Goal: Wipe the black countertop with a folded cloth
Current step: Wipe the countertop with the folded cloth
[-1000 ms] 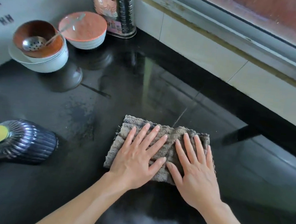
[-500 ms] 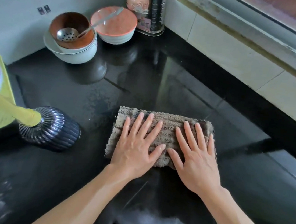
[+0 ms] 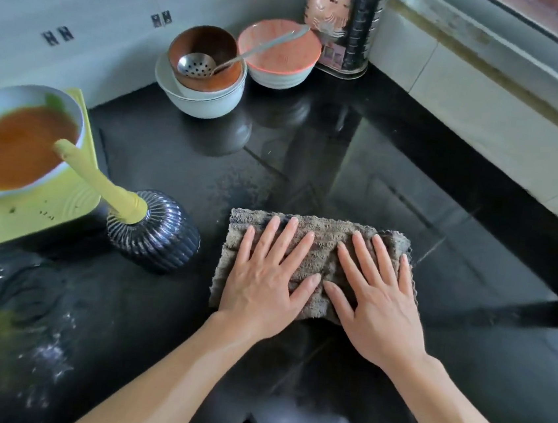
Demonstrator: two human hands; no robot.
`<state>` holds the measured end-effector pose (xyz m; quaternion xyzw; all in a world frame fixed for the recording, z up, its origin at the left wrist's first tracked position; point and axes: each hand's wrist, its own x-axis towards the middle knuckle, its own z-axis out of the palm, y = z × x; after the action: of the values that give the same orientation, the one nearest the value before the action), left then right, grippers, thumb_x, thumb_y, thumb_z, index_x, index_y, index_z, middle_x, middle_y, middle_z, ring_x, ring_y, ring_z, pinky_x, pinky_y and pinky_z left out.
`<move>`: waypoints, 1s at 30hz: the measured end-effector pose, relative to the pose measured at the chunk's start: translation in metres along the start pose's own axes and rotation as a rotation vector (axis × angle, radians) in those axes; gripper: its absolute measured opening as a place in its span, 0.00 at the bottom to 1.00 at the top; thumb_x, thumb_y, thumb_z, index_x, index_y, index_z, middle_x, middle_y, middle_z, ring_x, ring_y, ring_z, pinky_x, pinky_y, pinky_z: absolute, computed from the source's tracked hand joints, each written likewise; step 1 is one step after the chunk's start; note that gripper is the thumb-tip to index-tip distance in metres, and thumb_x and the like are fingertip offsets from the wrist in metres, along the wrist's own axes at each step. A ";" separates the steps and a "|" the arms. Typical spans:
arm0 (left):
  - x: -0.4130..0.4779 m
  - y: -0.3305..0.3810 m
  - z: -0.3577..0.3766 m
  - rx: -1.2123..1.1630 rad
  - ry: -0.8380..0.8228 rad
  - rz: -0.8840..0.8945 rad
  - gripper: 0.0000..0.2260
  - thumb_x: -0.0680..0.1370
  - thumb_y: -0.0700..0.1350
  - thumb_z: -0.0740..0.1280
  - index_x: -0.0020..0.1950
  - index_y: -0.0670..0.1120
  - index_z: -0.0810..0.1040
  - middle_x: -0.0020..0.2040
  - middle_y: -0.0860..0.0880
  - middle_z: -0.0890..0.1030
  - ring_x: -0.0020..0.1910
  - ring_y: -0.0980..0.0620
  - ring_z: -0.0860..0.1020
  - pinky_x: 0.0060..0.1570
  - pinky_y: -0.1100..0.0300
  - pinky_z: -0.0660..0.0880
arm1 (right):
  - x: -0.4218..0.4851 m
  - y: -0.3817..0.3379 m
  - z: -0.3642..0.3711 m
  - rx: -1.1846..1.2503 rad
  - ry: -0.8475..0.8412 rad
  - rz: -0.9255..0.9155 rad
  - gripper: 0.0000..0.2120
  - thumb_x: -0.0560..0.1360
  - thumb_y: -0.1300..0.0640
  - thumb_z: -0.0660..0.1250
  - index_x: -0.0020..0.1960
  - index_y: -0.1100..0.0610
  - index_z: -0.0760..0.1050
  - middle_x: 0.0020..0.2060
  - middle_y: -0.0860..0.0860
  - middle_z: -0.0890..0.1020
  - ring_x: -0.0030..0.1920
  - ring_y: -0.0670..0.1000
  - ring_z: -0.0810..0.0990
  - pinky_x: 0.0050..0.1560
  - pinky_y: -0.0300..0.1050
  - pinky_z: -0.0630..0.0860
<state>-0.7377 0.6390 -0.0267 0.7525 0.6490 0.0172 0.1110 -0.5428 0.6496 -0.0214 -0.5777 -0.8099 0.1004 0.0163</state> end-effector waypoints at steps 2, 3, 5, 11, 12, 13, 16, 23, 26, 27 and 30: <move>0.012 -0.007 -0.002 0.015 0.005 -0.011 0.29 0.80 0.64 0.40 0.80 0.57 0.45 0.81 0.52 0.43 0.79 0.50 0.39 0.75 0.45 0.36 | 0.010 -0.001 0.001 0.014 0.009 0.016 0.31 0.80 0.33 0.43 0.78 0.46 0.53 0.78 0.46 0.52 0.79 0.50 0.43 0.77 0.59 0.44; 0.016 -0.010 -0.003 0.024 0.005 -0.015 0.29 0.80 0.64 0.39 0.80 0.57 0.45 0.81 0.52 0.43 0.79 0.50 0.39 0.75 0.45 0.35 | 0.015 -0.003 0.001 0.014 0.010 0.015 0.31 0.80 0.33 0.42 0.78 0.46 0.53 0.78 0.46 0.52 0.79 0.50 0.43 0.77 0.60 0.44; 0.020 -0.015 -0.004 0.032 0.005 -0.025 0.29 0.80 0.64 0.39 0.80 0.56 0.45 0.81 0.51 0.43 0.79 0.50 0.39 0.75 0.45 0.35 | 0.023 -0.005 0.001 0.013 0.010 0.008 0.31 0.80 0.33 0.42 0.78 0.47 0.52 0.78 0.46 0.52 0.79 0.50 0.43 0.77 0.60 0.44; 0.012 -0.016 -0.004 -0.009 0.039 -0.073 0.28 0.81 0.63 0.39 0.80 0.55 0.43 0.81 0.51 0.43 0.79 0.49 0.39 0.75 0.46 0.33 | 0.032 -0.008 -0.001 0.006 -0.006 -0.025 0.31 0.80 0.34 0.42 0.78 0.47 0.51 0.79 0.47 0.51 0.79 0.51 0.42 0.76 0.60 0.44; 0.010 -0.017 -0.003 -0.016 0.044 -0.084 0.28 0.81 0.63 0.40 0.80 0.55 0.43 0.81 0.51 0.43 0.79 0.49 0.39 0.75 0.45 0.34 | 0.032 -0.008 -0.001 0.007 -0.005 -0.034 0.31 0.80 0.34 0.42 0.78 0.47 0.52 0.79 0.47 0.52 0.79 0.51 0.43 0.76 0.61 0.45; 0.008 -0.018 -0.003 -0.023 0.048 -0.092 0.28 0.82 0.63 0.40 0.80 0.55 0.44 0.81 0.51 0.44 0.79 0.49 0.40 0.75 0.45 0.36 | 0.032 -0.009 -0.001 0.005 -0.003 -0.044 0.31 0.80 0.35 0.43 0.78 0.47 0.53 0.79 0.48 0.53 0.79 0.52 0.44 0.76 0.62 0.45; 0.014 -0.020 -0.003 -0.025 0.055 -0.132 0.28 0.81 0.62 0.41 0.80 0.55 0.45 0.81 0.51 0.45 0.79 0.49 0.41 0.76 0.44 0.40 | 0.044 -0.014 0.000 0.011 -0.003 -0.070 0.31 0.80 0.35 0.43 0.78 0.48 0.55 0.78 0.48 0.54 0.79 0.52 0.44 0.76 0.61 0.44; 0.069 -0.053 -0.012 0.001 0.073 -0.248 0.29 0.80 0.64 0.37 0.80 0.56 0.43 0.81 0.51 0.44 0.79 0.49 0.40 0.76 0.44 0.38 | 0.111 -0.025 -0.002 -0.011 -0.010 -0.106 0.31 0.80 0.35 0.41 0.79 0.46 0.52 0.79 0.47 0.50 0.79 0.52 0.42 0.76 0.58 0.37; 0.100 -0.069 -0.019 -0.009 0.086 -0.285 0.29 0.80 0.64 0.38 0.80 0.56 0.45 0.81 0.52 0.45 0.79 0.50 0.41 0.75 0.44 0.38 | 0.145 -0.031 -0.004 -0.011 -0.012 -0.109 0.31 0.80 0.35 0.40 0.79 0.46 0.51 0.79 0.47 0.50 0.79 0.52 0.42 0.76 0.60 0.39; 0.109 -0.073 -0.020 -0.016 0.093 -0.300 0.29 0.80 0.64 0.38 0.80 0.56 0.45 0.81 0.52 0.46 0.79 0.50 0.42 0.76 0.43 0.38 | 0.156 -0.032 -0.004 -0.011 -0.011 -0.110 0.30 0.80 0.35 0.41 0.79 0.46 0.51 0.79 0.47 0.50 0.79 0.52 0.42 0.76 0.60 0.39; 0.134 -0.081 -0.023 -0.048 0.100 -0.366 0.28 0.81 0.64 0.40 0.80 0.56 0.46 0.81 0.52 0.46 0.79 0.49 0.42 0.75 0.43 0.38 | 0.192 -0.030 -0.007 -0.007 -0.022 -0.125 0.30 0.80 0.35 0.42 0.79 0.45 0.51 0.79 0.47 0.50 0.79 0.52 0.42 0.76 0.61 0.39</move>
<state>-0.7992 0.7847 -0.0354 0.6173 0.7791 0.0497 0.0975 -0.6338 0.8214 -0.0261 -0.5247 -0.8450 0.1026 0.0114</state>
